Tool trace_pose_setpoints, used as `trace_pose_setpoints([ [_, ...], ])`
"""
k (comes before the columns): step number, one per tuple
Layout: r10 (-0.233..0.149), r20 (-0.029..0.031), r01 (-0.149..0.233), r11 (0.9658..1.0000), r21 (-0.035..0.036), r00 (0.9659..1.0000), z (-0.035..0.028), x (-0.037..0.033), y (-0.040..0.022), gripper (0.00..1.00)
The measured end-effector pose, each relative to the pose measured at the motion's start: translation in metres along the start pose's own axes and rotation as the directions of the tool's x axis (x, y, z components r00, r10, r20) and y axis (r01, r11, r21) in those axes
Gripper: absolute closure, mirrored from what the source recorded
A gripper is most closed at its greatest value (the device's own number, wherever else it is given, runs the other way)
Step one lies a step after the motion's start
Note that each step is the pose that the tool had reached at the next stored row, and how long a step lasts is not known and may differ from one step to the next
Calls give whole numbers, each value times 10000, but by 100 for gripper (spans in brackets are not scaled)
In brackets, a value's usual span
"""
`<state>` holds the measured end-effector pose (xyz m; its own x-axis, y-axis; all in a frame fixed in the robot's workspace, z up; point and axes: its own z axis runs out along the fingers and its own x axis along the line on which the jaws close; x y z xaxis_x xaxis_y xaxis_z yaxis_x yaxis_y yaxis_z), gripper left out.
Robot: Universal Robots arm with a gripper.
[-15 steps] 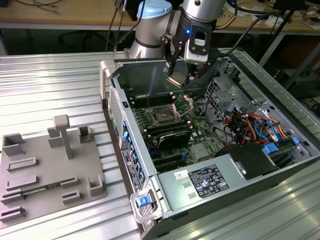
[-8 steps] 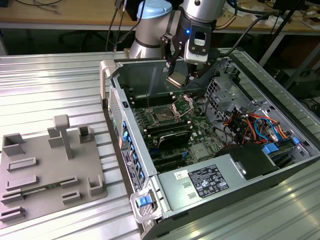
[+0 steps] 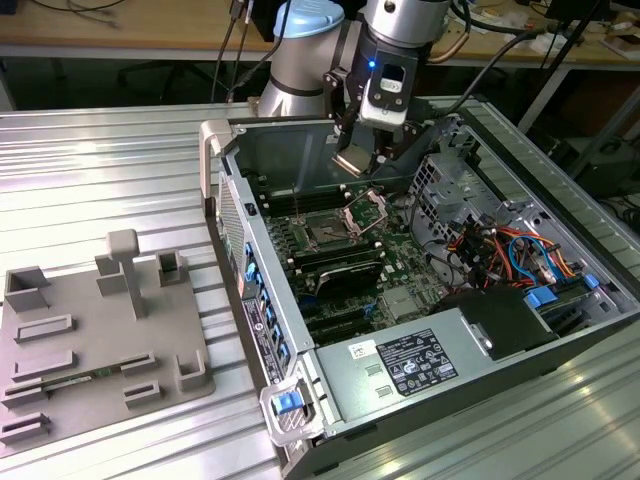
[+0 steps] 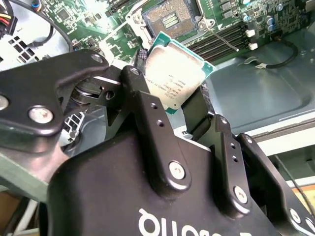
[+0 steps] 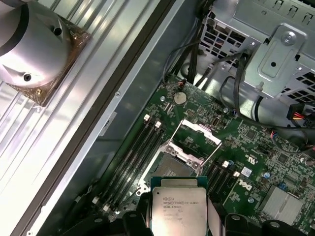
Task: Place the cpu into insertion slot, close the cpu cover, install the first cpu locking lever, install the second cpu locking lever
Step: 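Place the cpu into insertion slot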
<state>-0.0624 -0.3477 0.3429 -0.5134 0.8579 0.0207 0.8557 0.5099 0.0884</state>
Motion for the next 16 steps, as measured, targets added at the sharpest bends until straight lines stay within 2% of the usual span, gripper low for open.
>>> trace_pose_setpoints([
  [3, 363, 33, -363, 9993, -9, 9993, 7, 0, -1, 45],
  [8, 689, 61, -689, 9976, -17, 9976, 12, 0, -1, 45],
  [16, 1225, 107, -1224, 9925, -34, 9924, 20, 1, -5, 45],
])
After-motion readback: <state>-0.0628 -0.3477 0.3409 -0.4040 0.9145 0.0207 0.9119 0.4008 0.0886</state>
